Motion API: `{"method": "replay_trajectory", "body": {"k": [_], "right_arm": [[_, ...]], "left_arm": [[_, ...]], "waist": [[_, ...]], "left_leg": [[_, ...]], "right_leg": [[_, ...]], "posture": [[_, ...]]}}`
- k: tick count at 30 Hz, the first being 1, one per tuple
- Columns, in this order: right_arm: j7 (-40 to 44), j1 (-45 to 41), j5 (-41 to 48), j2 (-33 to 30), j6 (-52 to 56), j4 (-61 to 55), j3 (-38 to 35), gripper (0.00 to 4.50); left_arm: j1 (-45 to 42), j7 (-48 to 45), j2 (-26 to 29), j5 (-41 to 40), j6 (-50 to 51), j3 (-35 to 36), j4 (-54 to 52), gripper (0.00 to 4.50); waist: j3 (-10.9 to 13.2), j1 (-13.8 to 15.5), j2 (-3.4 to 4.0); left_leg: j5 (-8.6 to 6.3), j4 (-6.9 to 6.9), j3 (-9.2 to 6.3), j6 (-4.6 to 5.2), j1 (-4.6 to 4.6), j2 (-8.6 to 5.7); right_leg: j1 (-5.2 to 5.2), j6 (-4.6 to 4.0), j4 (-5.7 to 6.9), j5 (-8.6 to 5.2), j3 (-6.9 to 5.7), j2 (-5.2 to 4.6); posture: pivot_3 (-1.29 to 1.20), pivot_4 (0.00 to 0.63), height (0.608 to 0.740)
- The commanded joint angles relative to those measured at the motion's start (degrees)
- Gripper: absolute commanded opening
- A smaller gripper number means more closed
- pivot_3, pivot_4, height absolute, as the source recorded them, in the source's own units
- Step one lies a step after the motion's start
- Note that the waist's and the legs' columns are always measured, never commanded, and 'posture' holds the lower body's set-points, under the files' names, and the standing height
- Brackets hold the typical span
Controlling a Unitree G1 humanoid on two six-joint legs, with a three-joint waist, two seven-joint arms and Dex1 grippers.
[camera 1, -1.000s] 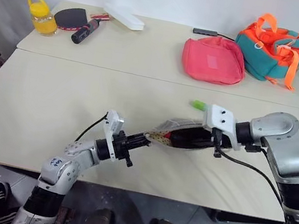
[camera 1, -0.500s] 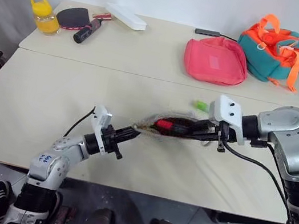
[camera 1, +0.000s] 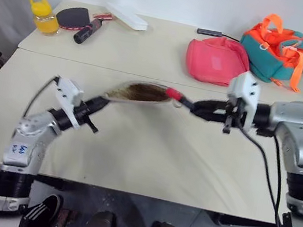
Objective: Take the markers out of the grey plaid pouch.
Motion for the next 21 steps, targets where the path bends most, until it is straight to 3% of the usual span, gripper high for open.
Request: {"method": "replay_trajectory", "body": {"k": [1,5,9,10,13,19,21], "right_arm": [[-3.8,1.6,-7.2,0.7,-11.7,6.8,3.1,0.56],[-7.8,2.5,-11.7,3.0,-20.5,13.6,4.8,0.56],[-8.5,4.2,-9.4,6.0,-21.5,16.0,3.5,0.56],[-8.0,4.7,-8.9,6.1,-21.2,16.0,3.4,0.56],[-7.4,5.4,-7.3,6.6,-19.9,15.0,2.5,1.49],[-7.7,6.8,-5.0,6.7,-18.7,13.3,0.6,3.49],[-8.0,8.0,-0.7,7.9,-15.4,11.0,-2.2,3.5]], "left_arm": [[-1.4,2.9,0.7,8.6,-8.6,-2.9,3.9,0.0],[-1.2,8.0,-3.0,13.8,-12.2,-5.8,6.5,0.0],[1.5,8.1,-7.3,13.4,-11.3,-8.3,5.5,0.0],[2.2,6.8,-7.7,12.0,-10.6,-8.3,4.6,0.25],[2.8,6.7,-8.2,10.6,-9.4,-7.3,2.7,0.92],[4.9,3.4,-7.6,4.7,-6.9,-4.6,-0.9,2.81],[7.9,1.7,-7.2,1.0,-3.6,-3.1,-4.4,3.42]], "waist": [[0.0,0.0,0.01],[0.0,-0.5,0.0],[0.0,-0.7,0.0],[0.0,-0.6,0.0],[0.0,-0.6,0.0],[0.0,-0.6,0.0],[0.0,-0.6,0.0]], "left_leg": [[-0.01,-0.04,0.07,0.02,0.0,-0.01],[0.0,-0.1,0.33,0.05,-0.07,-0.01],[0.0,-0.05,0.38,0.04,-0.03,0.1],[0.01,-0.05,0.39,0.03,-0.02,0.11],[0.01,0.0,0.41,0.03,0.01,0.13],[0.02,0.14,0.4,0.06,0.02,0.13],[0.02,0.12,0.4,0.05,0.03,0.14]], "right_leg": [[-0.01,0.05,-0.02,0.03,0.0,-0.01],[-0.18,0.14,0.02,0.08,-0.01,-0.07],[-0.19,0.14,0.1,0.08,-0.04,0.02],[-0.19,0.14,0.11,0.08,-0.04,0.03],[-0.18,0.14,0.17,0.08,-0.01,0.02],[-0.12,0.09,0.21,0.11,0.02,-0.04],[-0.12,0.09,0.21,0.11,0.02,-0.05]], "posture": [[0.0,0.15,0.74],[0.0,0.15,0.74],[0.0,0.15,0.74],[0.0,0.15,0.74],[0.0,0.15,0.74],[0.0,0.15,0.74],[0.0,0.15,0.74]]}}
